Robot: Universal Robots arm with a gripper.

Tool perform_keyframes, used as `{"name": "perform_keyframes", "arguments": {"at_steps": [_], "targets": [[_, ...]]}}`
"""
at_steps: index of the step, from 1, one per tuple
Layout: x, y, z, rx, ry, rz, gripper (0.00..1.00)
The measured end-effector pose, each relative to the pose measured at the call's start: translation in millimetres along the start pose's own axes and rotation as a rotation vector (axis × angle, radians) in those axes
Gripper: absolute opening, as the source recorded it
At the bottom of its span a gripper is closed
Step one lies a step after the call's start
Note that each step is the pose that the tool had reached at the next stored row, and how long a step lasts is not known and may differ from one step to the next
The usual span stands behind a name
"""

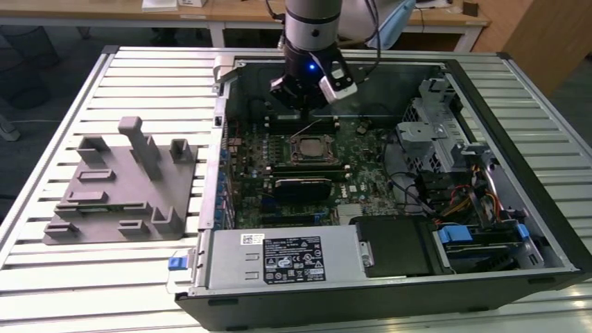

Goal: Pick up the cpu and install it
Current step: 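Install the first cpu locking lever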

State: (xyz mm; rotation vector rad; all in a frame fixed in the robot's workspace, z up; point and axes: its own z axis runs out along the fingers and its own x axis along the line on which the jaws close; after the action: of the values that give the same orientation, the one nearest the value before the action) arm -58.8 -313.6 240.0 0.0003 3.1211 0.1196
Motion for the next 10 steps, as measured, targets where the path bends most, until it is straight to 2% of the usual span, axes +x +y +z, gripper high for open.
{"name": "perform_keyframes", "arguments": {"at_steps": [5,10], "targets": [[-3.8,-0.1,1.9,-0.0001,0.0,0.0,0.11],[-5.5,-0.3,3.8,-0.0006,0.0023,-0.031,0.11]]}}
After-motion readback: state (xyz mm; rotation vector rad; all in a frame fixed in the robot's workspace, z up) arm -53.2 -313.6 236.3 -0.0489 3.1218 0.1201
